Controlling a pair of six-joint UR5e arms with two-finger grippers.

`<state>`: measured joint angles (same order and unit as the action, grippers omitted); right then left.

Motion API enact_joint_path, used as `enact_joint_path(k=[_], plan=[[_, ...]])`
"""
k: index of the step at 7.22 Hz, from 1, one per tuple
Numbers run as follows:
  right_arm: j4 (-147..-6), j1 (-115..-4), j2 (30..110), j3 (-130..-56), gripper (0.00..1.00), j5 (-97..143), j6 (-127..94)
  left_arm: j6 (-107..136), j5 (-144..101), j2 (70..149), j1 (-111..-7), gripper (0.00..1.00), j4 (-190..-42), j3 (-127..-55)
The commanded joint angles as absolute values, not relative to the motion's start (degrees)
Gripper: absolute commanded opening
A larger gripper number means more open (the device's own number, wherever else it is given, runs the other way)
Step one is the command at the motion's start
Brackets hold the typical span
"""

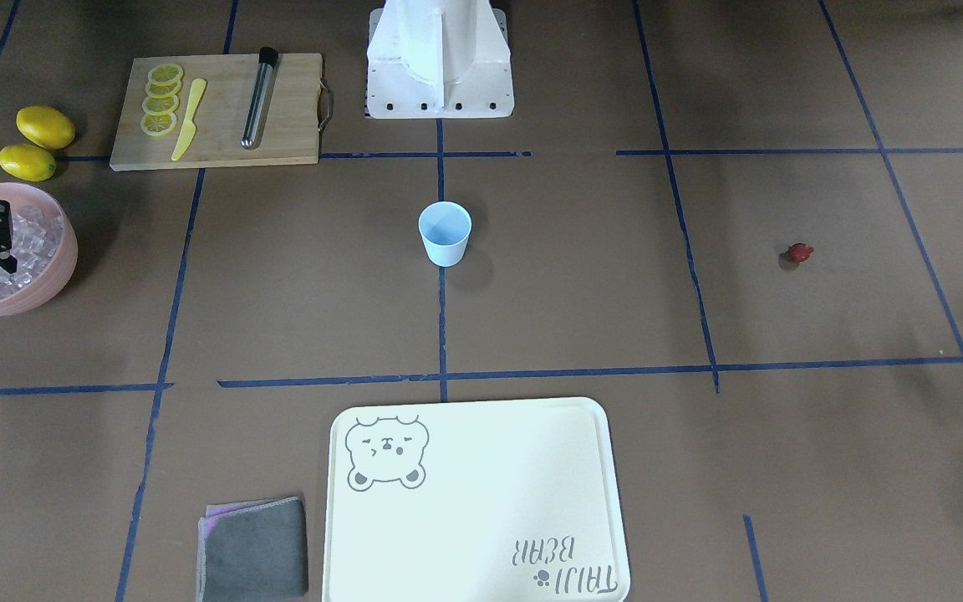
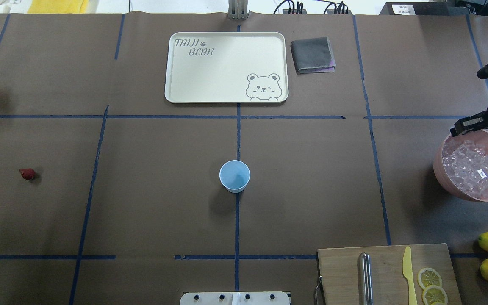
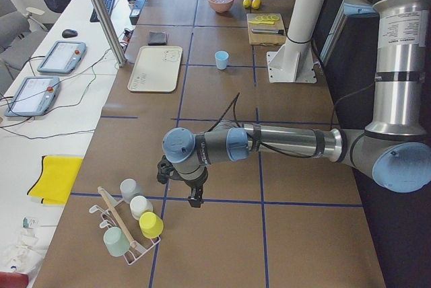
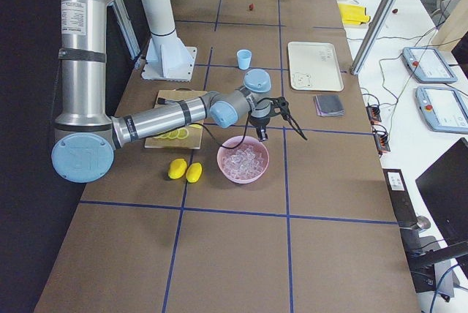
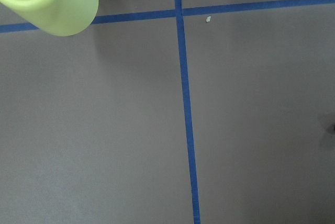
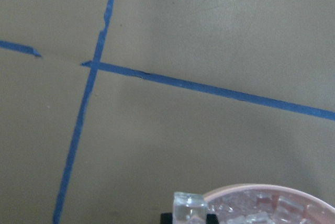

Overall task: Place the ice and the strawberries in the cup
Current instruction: 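Lift the ice cube and carry it toward the light-blue cup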

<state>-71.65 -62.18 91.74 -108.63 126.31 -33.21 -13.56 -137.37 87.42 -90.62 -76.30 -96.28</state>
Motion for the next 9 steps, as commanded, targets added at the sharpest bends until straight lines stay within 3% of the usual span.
enact_joint_path(k=[1,5,9], plan=[[-73.46,-60.14,86.86,-110.64,0.00,126.74,-43.05,-13.62,-137.37,87.36,-90.62,1.00,-76.29,-96.24],[-87.53,-48.13,74.03,-115.65,0.01,118.44,-48.55,-13.54,-137.37,87.45,-90.62,1.00,-76.38,-96.24],[-99.58,-31.84,56.72,-113.30,0.00,106.02,-66.40,-13.62,-137.37,87.63,-90.53,1.00,-76.38,-96.24]])
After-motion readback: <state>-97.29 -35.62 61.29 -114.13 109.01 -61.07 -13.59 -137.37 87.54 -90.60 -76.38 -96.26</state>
